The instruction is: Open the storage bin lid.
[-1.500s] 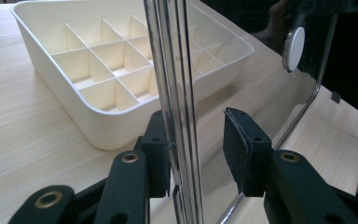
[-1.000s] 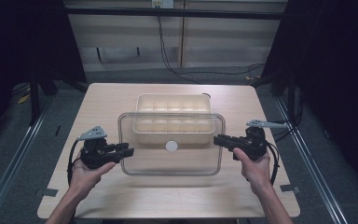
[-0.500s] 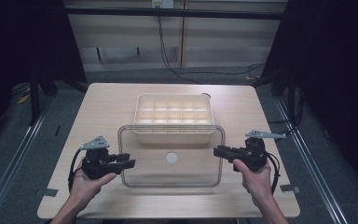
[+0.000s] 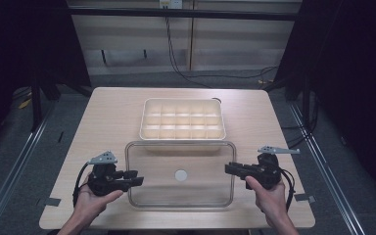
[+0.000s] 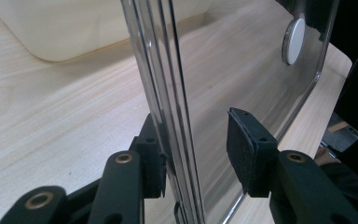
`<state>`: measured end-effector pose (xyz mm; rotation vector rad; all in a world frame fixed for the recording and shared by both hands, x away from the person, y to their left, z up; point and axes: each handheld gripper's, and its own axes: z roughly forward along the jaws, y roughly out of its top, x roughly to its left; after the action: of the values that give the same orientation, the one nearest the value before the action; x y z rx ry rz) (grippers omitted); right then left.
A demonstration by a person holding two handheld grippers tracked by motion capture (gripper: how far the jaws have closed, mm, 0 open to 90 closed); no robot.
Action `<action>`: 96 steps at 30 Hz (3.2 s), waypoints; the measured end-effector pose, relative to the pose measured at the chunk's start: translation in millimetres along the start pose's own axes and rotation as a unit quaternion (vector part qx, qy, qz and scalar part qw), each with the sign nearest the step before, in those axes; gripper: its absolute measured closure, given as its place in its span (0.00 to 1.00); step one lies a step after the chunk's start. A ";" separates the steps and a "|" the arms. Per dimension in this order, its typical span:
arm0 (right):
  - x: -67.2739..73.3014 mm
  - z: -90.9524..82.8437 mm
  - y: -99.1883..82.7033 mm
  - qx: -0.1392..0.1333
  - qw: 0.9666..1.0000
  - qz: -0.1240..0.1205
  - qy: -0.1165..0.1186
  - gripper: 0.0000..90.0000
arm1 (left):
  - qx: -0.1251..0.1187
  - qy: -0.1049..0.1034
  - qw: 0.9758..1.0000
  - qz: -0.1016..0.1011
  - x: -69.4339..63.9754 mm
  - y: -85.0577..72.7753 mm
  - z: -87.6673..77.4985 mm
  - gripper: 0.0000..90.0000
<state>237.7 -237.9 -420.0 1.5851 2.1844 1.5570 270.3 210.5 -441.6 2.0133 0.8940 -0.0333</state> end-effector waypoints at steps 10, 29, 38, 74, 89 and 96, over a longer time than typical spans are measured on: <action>-13.1 14.8 -7.2 0.022 1.000 0.011 0.002 0.78 | 0.014 0.010 1.000 -0.010 7.9 -5.4 10.5 0.64; -22.3 32.9 -10.3 0.024 1.000 0.012 -0.006 0.76 | 0.035 -0.011 0.999 -0.027 16.8 -1.2 23.6 0.57; -26.2 36.6 -12.3 0.026 1.000 0.007 -0.007 0.74 | 0.042 -0.014 0.998 -0.033 21.1 -1.0 28.8 0.54; -43.8 46.6 -21.9 0.031 0.999 -0.003 -0.012 0.79 | 0.088 0.004 0.994 -0.056 34.1 -4.6 56.1 0.26; -38.7 31.4 -22.5 -0.009 1.000 -0.017 0.006 0.81 | 0.062 0.010 0.994 -0.094 45.5 -8.4 49.9 0.27; -48.5 39.0 -25.5 0.022 1.000 0.006 -0.015 0.79 | 0.051 0.039 0.995 -0.080 40.4 -8.4 44.8 0.45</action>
<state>263.7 -245.8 -481.6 1.6246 2.2136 1.4887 308.8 203.2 -488.3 2.0432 1.1224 -0.0918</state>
